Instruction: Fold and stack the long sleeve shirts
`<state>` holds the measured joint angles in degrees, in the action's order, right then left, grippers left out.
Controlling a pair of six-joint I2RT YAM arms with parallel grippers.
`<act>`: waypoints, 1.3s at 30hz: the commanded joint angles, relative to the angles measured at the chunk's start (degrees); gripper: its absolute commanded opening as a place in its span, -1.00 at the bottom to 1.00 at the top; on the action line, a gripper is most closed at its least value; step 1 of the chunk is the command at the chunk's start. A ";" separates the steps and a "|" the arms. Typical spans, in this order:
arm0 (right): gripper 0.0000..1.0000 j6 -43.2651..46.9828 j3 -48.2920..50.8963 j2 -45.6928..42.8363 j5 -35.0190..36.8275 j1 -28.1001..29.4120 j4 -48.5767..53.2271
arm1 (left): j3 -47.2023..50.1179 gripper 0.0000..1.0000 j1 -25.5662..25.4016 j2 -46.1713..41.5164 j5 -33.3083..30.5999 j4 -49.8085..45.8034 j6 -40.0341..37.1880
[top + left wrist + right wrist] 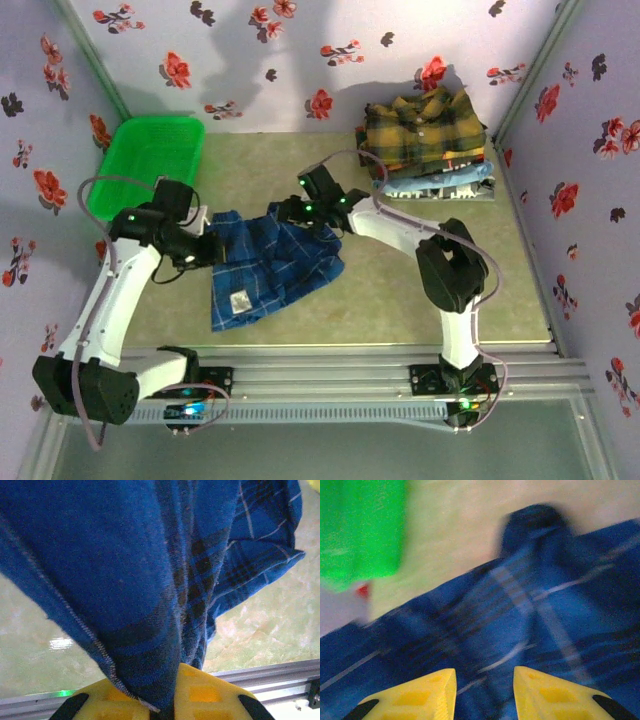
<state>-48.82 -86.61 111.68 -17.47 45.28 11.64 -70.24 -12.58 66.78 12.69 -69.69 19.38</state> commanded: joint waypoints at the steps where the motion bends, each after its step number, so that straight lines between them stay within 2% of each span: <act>1: -0.36 -6.20 -1.19 2.37 -11.38 4.46 -10.81 | -1.63 -0.74 0.36 1.72 -1.46 -4.05 -3.80; 4: -0.45 -5.78 -6.27 6.85 -9.94 7.13 -4.22 | -0.83 -0.74 0.32 2.73 -2.07 -3.78 -3.52; 8: -0.50 -6.52 -5.50 9.08 -7.26 7.64 -2.24 | 0.18 -0.74 0.95 4.20 -5.98 -5.00 -1.39; 13: -0.51 -3.15 -7.19 10.20 -7.03 7.93 2.86 | 0.21 -0.75 2.02 5.11 -9.95 -6.85 -0.83; 18: -0.65 -1.53 -8.05 12.00 -5.75 9.51 8.45 | -1.13 -0.75 2.78 6.00 -11.51 -8.59 -2.00; 25: -0.79 -2.84 -11.91 17.34 -6.73 13.43 10.53 | -6.84 -0.77 3.07 8.88 -12.16 -11.00 -4.49; 34: -0.84 -9.93 -12.94 20.18 -10.54 16.68 1.70 | -13.39 -0.78 3.28 12.10 -12.61 -12.67 -5.70; 39: -0.84 -11.98 -12.35 20.75 -11.14 16.58 -1.90 | -14.51 -0.81 3.05 11.76 -8.51 -11.94 -4.10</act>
<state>-58.37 -98.21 131.39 -27.09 61.63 13.02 -82.61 -9.78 78.81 1.76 -81.17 15.03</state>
